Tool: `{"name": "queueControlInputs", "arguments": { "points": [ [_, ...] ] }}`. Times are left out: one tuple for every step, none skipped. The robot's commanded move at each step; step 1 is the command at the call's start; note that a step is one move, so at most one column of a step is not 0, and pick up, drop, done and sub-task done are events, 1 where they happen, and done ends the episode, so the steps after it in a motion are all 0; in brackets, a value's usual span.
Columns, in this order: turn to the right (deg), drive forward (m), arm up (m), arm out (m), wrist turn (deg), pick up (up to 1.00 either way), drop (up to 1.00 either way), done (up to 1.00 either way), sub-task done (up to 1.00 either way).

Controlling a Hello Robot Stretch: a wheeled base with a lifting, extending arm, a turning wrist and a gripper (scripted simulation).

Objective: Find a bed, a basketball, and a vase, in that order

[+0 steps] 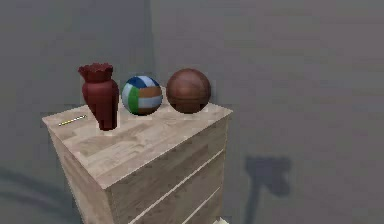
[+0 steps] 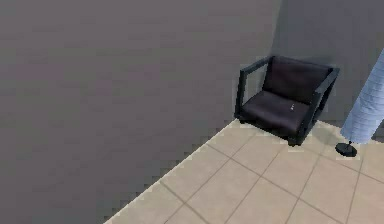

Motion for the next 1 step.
{"name": "queueControlInputs", "arguments": {
  "points": [
    [-24.0,0.0,0.0,0.0,0.0,0.0,0.0,0.0,0.0]
  ]
}}
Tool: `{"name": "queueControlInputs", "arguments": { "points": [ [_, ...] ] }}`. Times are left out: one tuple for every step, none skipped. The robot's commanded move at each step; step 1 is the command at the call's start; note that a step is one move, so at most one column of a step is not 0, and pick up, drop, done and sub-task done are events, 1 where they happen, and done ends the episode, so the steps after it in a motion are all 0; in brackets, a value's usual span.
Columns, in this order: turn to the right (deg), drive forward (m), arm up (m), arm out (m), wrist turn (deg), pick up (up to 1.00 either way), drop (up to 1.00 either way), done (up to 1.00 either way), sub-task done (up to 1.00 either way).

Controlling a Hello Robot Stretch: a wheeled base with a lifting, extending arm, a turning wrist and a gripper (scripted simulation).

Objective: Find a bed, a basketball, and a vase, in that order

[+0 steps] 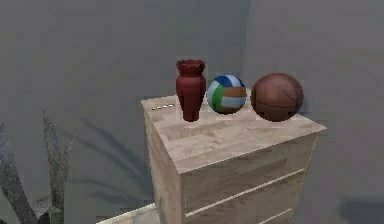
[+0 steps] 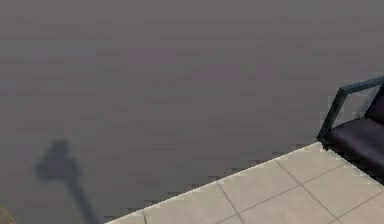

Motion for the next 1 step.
{"name": "queueControlInputs", "arguments": {
  "points": [
    [0.0,0.0,0.0,0.0,0.0,0.0,0.0,1.0,0.0]
  ]
}}
